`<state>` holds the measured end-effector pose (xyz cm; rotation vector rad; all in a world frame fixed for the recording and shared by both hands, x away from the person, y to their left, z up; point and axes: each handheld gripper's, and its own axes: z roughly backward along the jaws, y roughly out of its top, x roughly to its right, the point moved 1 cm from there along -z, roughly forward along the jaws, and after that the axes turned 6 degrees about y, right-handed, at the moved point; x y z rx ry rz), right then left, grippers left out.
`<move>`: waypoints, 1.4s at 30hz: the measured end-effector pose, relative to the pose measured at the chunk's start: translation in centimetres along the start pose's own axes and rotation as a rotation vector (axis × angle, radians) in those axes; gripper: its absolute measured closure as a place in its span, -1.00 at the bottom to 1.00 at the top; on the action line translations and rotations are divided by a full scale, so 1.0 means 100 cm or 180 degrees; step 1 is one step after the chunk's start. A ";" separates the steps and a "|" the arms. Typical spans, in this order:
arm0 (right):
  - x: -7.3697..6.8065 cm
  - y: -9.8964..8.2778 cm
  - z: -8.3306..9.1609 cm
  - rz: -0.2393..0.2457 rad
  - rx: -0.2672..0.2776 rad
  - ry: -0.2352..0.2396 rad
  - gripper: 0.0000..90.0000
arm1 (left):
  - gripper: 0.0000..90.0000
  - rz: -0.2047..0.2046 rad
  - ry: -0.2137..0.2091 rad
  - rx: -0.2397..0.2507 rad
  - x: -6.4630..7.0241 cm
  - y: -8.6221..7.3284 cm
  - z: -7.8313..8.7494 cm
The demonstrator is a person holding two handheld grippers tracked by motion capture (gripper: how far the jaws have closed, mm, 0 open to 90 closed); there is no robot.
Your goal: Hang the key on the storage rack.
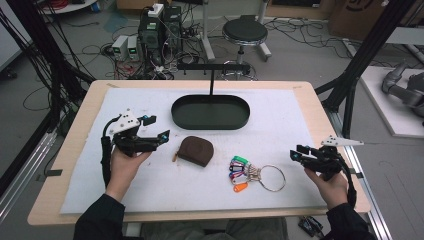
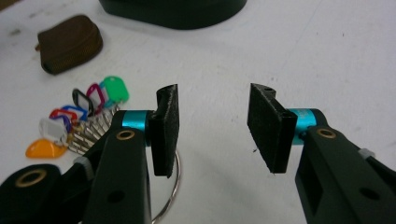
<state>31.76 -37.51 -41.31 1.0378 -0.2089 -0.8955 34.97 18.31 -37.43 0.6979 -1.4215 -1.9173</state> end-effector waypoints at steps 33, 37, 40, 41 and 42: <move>-0.031 -0.032 -0.039 0.0359 -0.0806 -0.0305 0.78 | -0.42 -0.0045 0.0008 -0.0018 0.003 0.000 -0.001; -0.032 -0.032 -0.040 0.0399 -0.0818 -0.0298 0.92 | -0.42 -0.0041 0.0015 -0.0021 0.004 -0.001 -0.001; -0.032 -0.031 -0.040 0.0403 -0.0825 -0.0309 0.93 | -0.42 -0.0047 0.0017 -0.0027 0.004 -0.001 -0.001; -0.032 -0.031 -0.040 0.0368 -0.0823 -0.0296 0.93 | -0.42 -0.0047 0.0018 -0.0027 0.004 -0.001 -0.001; -0.032 -0.031 -0.040 0.0368 -0.0823 -0.0296 0.93 | -0.42 -0.0043 0.0017 -0.0024 0.004 -0.001 -0.001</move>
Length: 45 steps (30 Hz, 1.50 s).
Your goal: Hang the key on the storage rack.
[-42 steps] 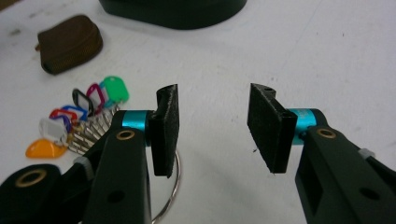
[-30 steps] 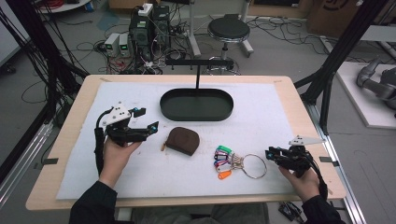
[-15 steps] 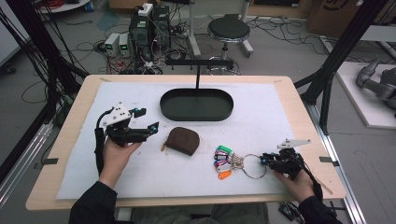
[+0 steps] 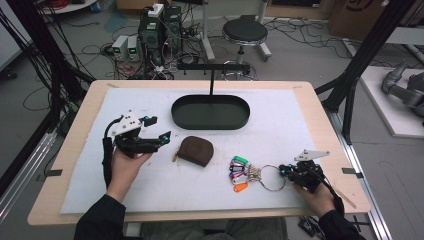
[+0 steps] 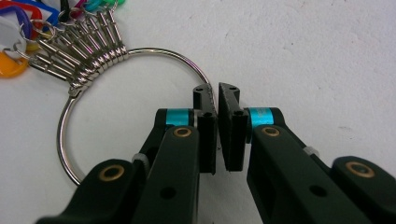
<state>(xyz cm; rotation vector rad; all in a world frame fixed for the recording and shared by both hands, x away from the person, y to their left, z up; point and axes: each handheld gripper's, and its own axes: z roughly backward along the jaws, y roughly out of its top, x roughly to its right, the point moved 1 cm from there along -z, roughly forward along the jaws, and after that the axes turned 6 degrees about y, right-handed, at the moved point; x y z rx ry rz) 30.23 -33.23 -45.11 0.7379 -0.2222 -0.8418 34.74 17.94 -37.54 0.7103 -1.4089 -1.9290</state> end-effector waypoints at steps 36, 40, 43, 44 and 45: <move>-0.007 0.022 0.023 -0.0412 0.0960 0.0583 0.94 | -0.42 0.0013 0.0016 0.0024 0.002 -0.002 0.002; -0.008 0.022 0.022 -0.0457 0.0909 0.0640 0.93 | -0.42 0.0009 0.0004 0.0021 0.003 -0.002 0.002; -0.007 0.021 0.021 -0.0483 0.0859 0.0661 0.93 | -0.42 0.0000 -0.0007 0.0019 0.003 -0.002 0.001; -0.007 0.021 0.021 -0.0490 0.0855 0.0669 0.93 | -0.42 0.0002 -0.0010 0.0020 0.003 -0.002 0.001; -0.006 0.021 0.021 -0.0498 0.0850 0.0677 0.93 | -0.42 0.0004 -0.0010 0.0018 0.003 -0.002 0.001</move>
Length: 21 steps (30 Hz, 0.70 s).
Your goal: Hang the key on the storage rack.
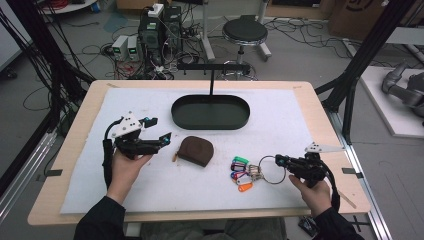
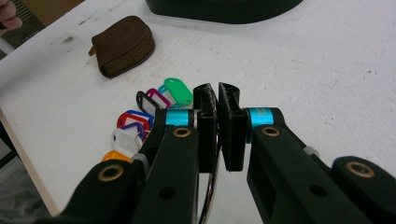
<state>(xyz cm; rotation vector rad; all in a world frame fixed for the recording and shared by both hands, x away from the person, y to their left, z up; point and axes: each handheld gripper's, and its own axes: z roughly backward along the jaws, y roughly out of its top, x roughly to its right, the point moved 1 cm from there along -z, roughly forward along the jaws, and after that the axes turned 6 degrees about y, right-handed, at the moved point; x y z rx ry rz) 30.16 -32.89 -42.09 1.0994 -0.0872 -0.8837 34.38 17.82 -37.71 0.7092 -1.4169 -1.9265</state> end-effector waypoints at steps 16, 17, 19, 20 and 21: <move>-0.010 0.027 0.002 0.0265 -0.0001 0.0150 0.95 | -0.42 0.0001 -0.0017 0.0009 0.001 -0.002 0.003; -0.011 0.030 0.003 0.0295 -0.0002 0.0153 0.95 | -0.42 0.0002 -0.0016 0.0016 0.000 -0.002 0.003; -0.013 0.036 0.003 0.0376 0.0010 0.0151 0.96 | -0.42 -0.0008 -0.0018 0.0009 0.000 -0.002 0.004; -0.014 0.041 0.004 0.0415 0.0025 0.0153 0.96 | -0.42 -0.0006 -0.0015 0.0015 0.000 -0.002 0.004; -0.016 0.048 0.005 0.0483 0.0042 0.0165 0.96 | -0.42 -0.0011 -0.0014 0.0016 0.000 -0.001 0.004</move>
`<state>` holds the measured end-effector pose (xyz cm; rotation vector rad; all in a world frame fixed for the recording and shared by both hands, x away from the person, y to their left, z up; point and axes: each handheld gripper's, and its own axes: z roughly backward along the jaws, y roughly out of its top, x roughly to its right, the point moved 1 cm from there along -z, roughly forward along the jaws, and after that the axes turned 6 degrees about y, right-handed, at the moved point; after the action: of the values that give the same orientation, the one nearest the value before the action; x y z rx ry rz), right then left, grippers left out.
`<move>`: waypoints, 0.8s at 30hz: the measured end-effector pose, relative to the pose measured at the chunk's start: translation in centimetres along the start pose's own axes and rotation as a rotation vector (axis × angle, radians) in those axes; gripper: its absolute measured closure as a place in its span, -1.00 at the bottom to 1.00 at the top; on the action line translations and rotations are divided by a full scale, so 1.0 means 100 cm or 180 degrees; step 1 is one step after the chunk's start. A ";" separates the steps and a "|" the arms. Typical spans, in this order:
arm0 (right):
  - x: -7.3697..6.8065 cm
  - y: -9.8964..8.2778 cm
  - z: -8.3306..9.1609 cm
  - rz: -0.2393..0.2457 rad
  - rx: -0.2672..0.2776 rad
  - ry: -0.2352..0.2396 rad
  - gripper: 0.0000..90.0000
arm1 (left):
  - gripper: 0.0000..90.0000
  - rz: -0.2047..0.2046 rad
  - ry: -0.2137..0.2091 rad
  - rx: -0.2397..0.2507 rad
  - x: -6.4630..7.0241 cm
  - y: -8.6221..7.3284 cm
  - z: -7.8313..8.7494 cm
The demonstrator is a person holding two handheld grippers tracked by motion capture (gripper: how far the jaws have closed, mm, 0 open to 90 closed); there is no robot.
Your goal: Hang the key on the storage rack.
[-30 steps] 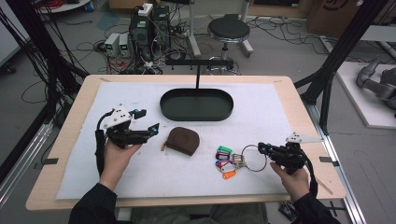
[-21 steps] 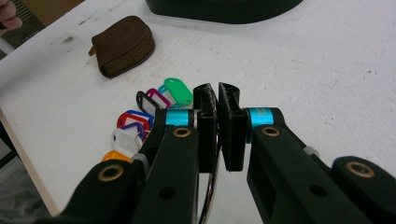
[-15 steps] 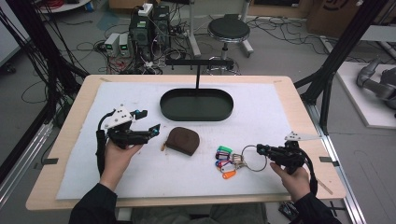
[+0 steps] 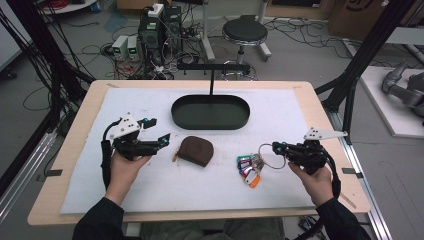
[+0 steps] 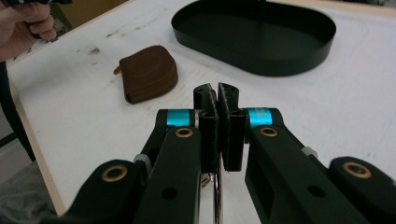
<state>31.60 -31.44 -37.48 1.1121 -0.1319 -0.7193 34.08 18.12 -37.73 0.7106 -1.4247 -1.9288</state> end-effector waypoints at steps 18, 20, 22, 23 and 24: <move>0.000 0.070 -0.002 0.0393 0.0150 0.0105 0.96 | -0.42 -0.0004 -0.0019 0.0017 0.000 -0.001 0.002; 0.001 0.077 -0.005 0.0421 0.0155 0.0106 0.96 | -0.42 -0.0006 -0.0018 0.0020 0.000 -0.001 0.002; 0.002 0.086 -0.008 0.0472 0.0178 0.0106 0.96 | -0.42 -0.0004 -0.0021 0.0015 0.000 -0.001 0.002; 0.003 0.088 -0.009 0.0480 0.0184 0.0119 0.96 | -0.42 -0.0004 -0.0022 0.0016 0.001 -0.001 0.002; 0.003 0.092 -0.010 0.0505 0.0200 0.0128 0.96 | -0.42 -0.0002 -0.0023 0.0017 0.001 -0.001 0.002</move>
<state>36.57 -28.55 -30.16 1.1612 -0.2075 -0.5539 33.87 18.22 -37.79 0.7072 -1.4347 -1.9307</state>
